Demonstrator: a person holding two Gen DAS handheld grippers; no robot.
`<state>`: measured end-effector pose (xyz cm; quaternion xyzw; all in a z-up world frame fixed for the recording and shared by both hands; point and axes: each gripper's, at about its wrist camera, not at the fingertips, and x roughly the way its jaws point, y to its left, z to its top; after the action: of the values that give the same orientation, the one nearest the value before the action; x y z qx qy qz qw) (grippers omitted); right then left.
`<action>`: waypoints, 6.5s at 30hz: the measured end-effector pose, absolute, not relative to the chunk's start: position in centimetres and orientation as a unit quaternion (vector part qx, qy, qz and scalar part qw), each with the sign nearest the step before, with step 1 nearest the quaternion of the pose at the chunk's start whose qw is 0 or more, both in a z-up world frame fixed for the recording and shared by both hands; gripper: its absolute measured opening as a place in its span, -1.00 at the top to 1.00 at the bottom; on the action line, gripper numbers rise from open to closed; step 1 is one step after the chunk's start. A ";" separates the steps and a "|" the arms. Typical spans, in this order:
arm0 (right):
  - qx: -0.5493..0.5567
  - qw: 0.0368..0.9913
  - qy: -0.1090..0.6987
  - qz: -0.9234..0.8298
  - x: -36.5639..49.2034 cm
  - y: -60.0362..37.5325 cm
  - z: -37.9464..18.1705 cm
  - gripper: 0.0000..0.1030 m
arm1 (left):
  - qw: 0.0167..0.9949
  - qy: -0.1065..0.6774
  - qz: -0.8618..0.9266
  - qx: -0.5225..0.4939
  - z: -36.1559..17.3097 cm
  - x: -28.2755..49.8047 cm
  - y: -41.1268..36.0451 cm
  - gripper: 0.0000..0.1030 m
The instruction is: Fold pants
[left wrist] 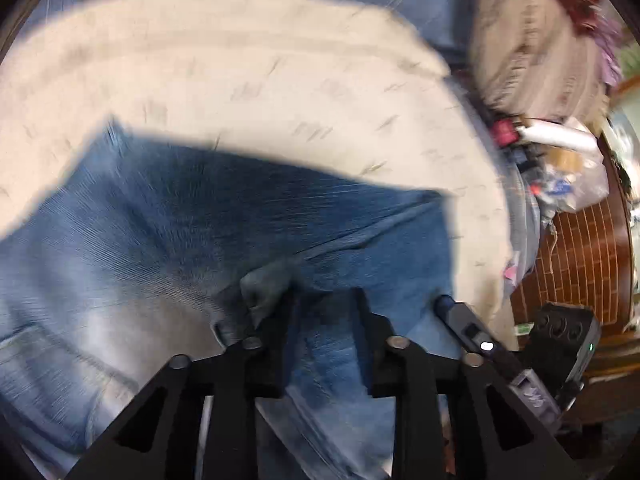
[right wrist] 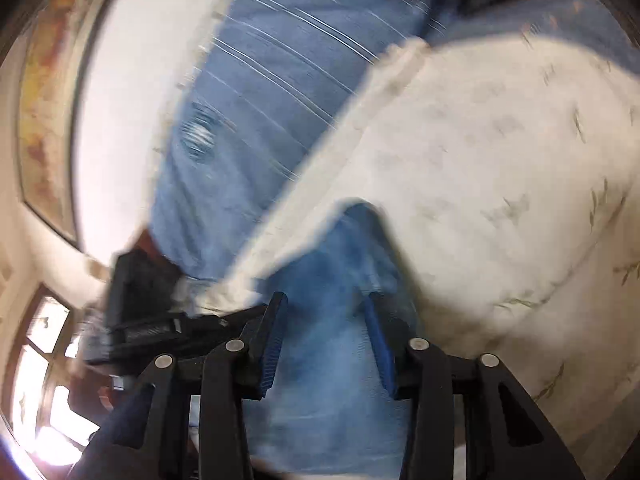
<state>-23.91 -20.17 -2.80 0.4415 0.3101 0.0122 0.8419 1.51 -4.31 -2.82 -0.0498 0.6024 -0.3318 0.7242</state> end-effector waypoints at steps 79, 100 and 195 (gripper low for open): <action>-0.242 0.868 0.397 0.174 -16.9 23.3 -1.3 -0.48 | 0.675 0.593 -0.299 -0.320 -6.5 2.8 34.0 -0.41; -0.024 0.877 0.430 0.215 -16.9 15.6 2.7 0.44 | 0.671 0.616 -0.302 -0.281 -5.9 3.6 29.1 -0.39; 0.460 0.814 0.354 0.037 -28.0 -12.2 1.8 -0.52 | 0.790 0.405 -0.374 0.269 8.9 -4.2 -2.1 -0.31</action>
<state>-27.99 -12.23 1.82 0.4598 0.3536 0.0373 0.8137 -4.16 -2.07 8.85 0.2688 0.4045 -0.3744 0.7899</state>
